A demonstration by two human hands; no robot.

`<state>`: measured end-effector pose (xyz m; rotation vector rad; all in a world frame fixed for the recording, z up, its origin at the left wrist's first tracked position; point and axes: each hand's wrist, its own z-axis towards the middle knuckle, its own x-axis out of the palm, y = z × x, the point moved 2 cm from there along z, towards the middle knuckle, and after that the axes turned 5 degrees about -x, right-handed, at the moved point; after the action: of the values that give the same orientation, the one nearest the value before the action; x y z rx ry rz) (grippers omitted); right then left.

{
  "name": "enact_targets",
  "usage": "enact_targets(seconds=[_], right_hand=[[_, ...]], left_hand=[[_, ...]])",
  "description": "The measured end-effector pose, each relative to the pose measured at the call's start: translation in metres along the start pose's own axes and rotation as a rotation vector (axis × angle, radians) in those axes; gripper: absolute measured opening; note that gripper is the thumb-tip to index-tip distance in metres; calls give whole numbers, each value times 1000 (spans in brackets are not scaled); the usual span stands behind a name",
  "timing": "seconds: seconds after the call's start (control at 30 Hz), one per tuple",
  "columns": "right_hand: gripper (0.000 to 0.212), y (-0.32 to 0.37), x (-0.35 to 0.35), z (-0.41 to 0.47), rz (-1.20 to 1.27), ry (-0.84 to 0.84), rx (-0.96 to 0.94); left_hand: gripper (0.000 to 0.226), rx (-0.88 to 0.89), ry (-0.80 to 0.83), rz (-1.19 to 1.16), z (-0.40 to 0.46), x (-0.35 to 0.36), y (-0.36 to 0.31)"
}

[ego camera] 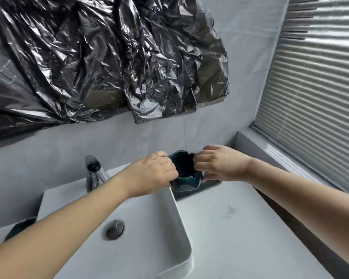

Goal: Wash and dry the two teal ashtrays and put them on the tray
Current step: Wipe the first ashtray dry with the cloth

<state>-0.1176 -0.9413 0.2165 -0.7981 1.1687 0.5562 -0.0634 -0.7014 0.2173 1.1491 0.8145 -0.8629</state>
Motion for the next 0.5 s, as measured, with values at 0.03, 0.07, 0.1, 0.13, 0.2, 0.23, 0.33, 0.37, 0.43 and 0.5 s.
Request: enact_targets(seconds=[0.03, 0.07, 0.1, 0.13, 0.2, 0.23, 0.33, 0.37, 0.43, 0.5], right_hand=[[27, -15, 13, -3, -11, 0, -2], [23, -28, 26, -4, -20, -6, -3], [17, -38, 38, -4, -21, -10, -5], [11, -48, 52, -4, -19, -15, -6], [7, -64, 81, -6, -17, -5, 0], [5, -71, 95, -6, -9, 5, 5], [15, -80, 141, -6, 32, 84, 15], [18, -80, 158, -5, 43, 108, 23], [21, -79, 190, 0, 76, 129, 31], [26, -76, 218, 5, 112, 160, 34]], left_hand=[[5, -17, 48, 29, 13, 14, 7], [6, -47, 105, 45, 26, 29, 14], [7, -85, 164, 45, 37, 44, 20], [5, -119, 223, 46, 47, 60, 25], [5, -176, 342, 48, 63, 91, 32], [5, -180, 398, 57, 70, 108, 33], [7, -163, 628, 59, 80, 160, 29], [11, -164, 689, 62, 81, 176, 30], [19, -158, 782, 77, 84, 199, 29], [25, -145, 855, 90, 85, 219, 26]])
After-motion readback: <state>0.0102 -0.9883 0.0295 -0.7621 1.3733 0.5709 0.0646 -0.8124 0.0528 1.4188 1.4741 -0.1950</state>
